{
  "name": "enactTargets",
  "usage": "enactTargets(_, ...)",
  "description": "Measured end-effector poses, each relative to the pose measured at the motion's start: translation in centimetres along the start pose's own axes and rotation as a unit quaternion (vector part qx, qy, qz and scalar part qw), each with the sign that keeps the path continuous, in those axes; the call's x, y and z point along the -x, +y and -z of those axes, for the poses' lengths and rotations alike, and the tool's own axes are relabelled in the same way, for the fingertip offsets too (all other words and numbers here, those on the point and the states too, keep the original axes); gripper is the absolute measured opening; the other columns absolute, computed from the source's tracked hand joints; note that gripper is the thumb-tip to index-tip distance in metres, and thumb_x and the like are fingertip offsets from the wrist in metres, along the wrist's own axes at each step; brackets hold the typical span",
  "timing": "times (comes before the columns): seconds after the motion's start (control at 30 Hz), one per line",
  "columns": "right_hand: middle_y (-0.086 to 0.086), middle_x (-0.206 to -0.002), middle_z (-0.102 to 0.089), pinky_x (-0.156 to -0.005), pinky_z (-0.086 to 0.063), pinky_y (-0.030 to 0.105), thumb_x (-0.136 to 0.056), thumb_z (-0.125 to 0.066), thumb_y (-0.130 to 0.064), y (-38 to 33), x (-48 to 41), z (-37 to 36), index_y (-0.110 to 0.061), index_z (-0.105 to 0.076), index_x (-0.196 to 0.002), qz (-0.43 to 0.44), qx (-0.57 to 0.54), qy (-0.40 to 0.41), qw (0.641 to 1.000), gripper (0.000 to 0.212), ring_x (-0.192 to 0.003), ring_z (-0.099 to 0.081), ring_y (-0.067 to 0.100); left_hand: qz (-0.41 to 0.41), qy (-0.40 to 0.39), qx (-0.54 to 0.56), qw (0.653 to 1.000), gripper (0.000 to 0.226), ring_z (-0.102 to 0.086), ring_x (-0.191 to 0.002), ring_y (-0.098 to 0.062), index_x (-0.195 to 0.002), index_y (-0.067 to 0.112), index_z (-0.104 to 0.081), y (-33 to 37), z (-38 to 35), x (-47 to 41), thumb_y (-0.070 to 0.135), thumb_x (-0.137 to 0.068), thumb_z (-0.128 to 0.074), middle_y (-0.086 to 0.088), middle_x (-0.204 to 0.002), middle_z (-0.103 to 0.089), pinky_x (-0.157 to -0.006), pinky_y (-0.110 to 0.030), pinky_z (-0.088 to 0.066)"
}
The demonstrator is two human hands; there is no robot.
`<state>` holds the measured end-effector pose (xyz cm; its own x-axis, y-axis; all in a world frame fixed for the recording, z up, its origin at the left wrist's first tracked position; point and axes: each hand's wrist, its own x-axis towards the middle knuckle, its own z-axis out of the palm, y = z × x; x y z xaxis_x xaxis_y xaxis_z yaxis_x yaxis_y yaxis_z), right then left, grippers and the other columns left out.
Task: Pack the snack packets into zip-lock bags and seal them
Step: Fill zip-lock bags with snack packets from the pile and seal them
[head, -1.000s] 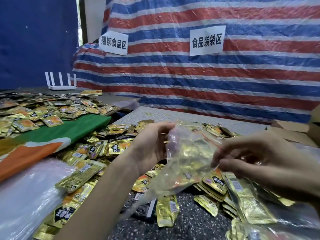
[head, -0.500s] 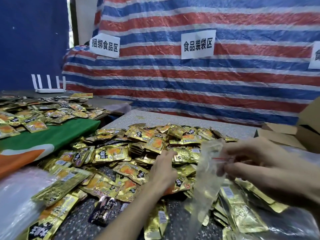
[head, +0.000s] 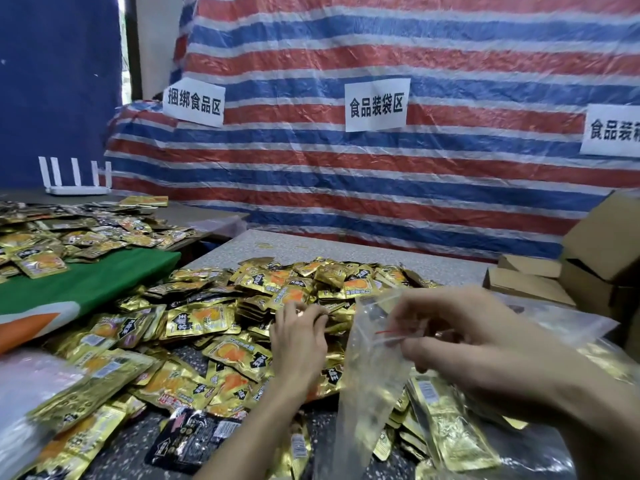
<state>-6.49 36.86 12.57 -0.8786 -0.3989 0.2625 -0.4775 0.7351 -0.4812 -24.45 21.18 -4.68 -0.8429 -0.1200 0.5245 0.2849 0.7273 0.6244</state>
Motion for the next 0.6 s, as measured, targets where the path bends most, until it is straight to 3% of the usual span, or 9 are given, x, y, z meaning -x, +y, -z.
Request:
enactTargets(0.1, -0.002, -0.084, -0.068, -0.072, -0.052, 0.029, -0.089, -0.063, -0.029, -0.2, -0.1, -0.1, -0.026, -0.068, -0.082, 0.005, -0.003, -0.014, 1.000, 0.010, -0.079, -0.063, 0.009, 0.011, -0.016, 0.061, 0.998, 0.020, -0.052, -0.115, -0.018, -0.108, 0.020, -0.067, 0.2, 2.6, -0.7, 0.031, -0.102, -0.051, 0.003, -0.117, -0.057, -0.096, -0.041, -0.048)
enactTargets(0.23, -0.008, -0.084, -0.069, -0.072, -0.053, 0.025, -0.089, -0.065, -0.020, -0.4, -0.1, -0.2, -0.026, -0.069, -0.080, 0.018, -0.002, -0.020, 1.000, 0.012, -0.079, -0.065, 0.008, 0.033, -0.042, 0.138, 0.989, 0.021, -0.064, -0.084, -0.022, -0.096, 0.015, -0.059, 1.4, 7.5, -1.5, 0.027, -0.105, -0.045, -0.003, -0.090, -0.063, -0.080, -0.050, -0.058)
enactTargets(0.3, -0.011, -0.087, -0.069, -0.071, -0.052, 0.023, -0.089, -0.065, -0.020, -0.4, -0.1, -0.3, -0.028, -0.068, -0.081, 0.027, -0.004, -0.013, 1.000, 0.011, -0.079, -0.064, 0.008, 0.039, -0.036, 0.175, 0.983, 0.018, -0.062, -0.077, -0.019, -0.093, 0.017, -0.054, 2.4, 10.7, -1.9, 0.027, -0.105, -0.045, -0.005, -0.089, -0.060, -0.068, -0.046, -0.060)
enactTargets(0.37, -0.013, -0.089, -0.069, -0.067, -0.050, 0.020, -0.088, -0.067, -0.024, -0.3, -0.2, -0.5, -0.029, -0.067, -0.083, 0.033, -0.003, 0.002, 0.999, 0.007, -0.078, -0.063, 0.007, 0.039, -0.001, 0.221, 0.975, 0.013, -0.062, -0.072, -0.016, -0.093, 0.019, -0.051, 3.4, 14.2, -2.0, 0.027, -0.103, -0.049, -0.007, -0.093, -0.060, -0.051, -0.029, -0.057)
enactTargets(0.43, -0.016, -0.087, -0.068, -0.064, -0.048, 0.018, -0.087, -0.068, -0.027, -0.4, -0.2, -0.6, -0.030, -0.067, -0.083, 0.040, -0.003, 0.003, 0.999, 0.005, -0.076, -0.062, 0.004, 0.018, 0.060, 0.235, 0.970, 0.011, -0.064, -0.073, -0.018, -0.094, 0.020, -0.052, 4.5, 17.5, -1.7, 0.028, -0.101, -0.053, -0.006, -0.094, -0.062, -0.052, -0.027, -0.055)
enactTargets(0.6, -0.019, -0.082, -0.068, -0.060, -0.046, 0.014, -0.087, -0.072, -0.026, -0.7, -0.5, -1.1, -0.028, -0.073, -0.083, 0.052, -0.002, -0.019, 0.998, 0.005, -0.071, -0.063, 0.001, -0.046, 0.161, 0.281, 0.945, 0.011, -0.069, -0.072, -0.024, -0.088, 0.025, -0.058, 7.4, 22.5, 0.8, 0.031, -0.094, -0.065, -0.003, -0.081, -0.067, -0.060, -0.049, -0.061)
